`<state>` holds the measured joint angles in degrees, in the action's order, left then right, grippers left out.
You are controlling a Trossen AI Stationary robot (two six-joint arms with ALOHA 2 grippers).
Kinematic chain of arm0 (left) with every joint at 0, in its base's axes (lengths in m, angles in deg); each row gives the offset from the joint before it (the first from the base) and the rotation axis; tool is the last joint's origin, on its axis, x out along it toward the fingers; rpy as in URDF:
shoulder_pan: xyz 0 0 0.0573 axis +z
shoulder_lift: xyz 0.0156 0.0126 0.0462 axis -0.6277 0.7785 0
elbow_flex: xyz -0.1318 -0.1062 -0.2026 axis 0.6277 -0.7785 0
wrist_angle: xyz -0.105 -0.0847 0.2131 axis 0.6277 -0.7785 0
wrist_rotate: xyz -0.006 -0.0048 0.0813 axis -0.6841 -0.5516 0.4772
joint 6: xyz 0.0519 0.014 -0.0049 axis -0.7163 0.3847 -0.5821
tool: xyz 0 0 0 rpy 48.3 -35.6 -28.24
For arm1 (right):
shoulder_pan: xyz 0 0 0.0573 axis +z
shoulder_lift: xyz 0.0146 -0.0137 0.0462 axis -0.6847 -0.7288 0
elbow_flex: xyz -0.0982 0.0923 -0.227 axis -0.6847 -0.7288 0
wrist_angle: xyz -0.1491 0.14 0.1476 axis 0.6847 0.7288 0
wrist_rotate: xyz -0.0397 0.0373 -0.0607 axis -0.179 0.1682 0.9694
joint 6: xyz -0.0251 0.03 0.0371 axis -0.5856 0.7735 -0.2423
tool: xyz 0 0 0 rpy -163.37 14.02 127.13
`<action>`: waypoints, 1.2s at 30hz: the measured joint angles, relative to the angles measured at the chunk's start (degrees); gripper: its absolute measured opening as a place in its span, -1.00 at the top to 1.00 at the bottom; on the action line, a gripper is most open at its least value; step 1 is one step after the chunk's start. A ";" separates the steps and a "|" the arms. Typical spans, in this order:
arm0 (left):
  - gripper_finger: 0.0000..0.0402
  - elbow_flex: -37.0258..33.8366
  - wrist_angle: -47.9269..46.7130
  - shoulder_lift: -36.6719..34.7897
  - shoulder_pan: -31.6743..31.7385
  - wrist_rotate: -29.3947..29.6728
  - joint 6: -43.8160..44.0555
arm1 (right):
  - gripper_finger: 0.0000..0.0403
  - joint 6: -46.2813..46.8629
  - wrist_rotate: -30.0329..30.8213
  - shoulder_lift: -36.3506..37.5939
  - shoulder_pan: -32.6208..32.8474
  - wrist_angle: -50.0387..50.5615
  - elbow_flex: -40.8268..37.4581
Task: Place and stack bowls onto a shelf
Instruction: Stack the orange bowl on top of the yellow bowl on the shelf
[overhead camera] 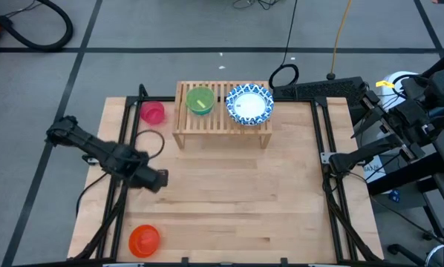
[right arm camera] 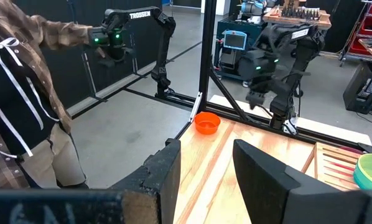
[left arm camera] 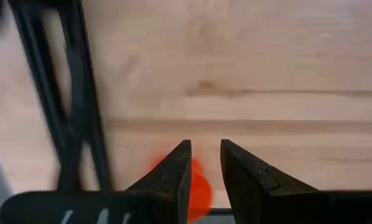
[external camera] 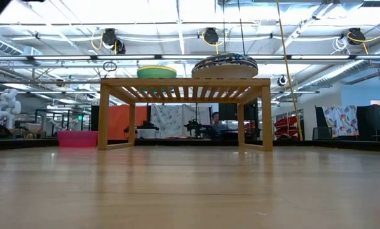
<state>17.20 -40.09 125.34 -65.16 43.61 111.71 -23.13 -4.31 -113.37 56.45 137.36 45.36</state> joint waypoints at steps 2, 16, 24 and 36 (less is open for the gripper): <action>0.55 -2.46 5.20 0.10 -2.82 -0.06 7.88 | 0.30 0.00 0.00 0.00 0.00 0.00 0.00; 0.55 -13.74 27.06 5.04 -10.45 0.44 17.88 | 0.30 0.00 0.00 0.00 0.00 -0.02 0.00; 0.55 -13.74 27.44 5.40 -14.64 0.44 -5.72 | 0.30 0.00 0.00 0.00 0.00 -0.02 0.00; 0.55 -13.74 27.32 5.90 -21.95 -3.02 -39.82 | 0.30 -1.14 0.00 0.00 0.00 -1.70 0.00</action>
<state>3.46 -12.77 131.24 -87.11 40.58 71.90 -24.27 -4.31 -113.37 56.45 135.66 45.36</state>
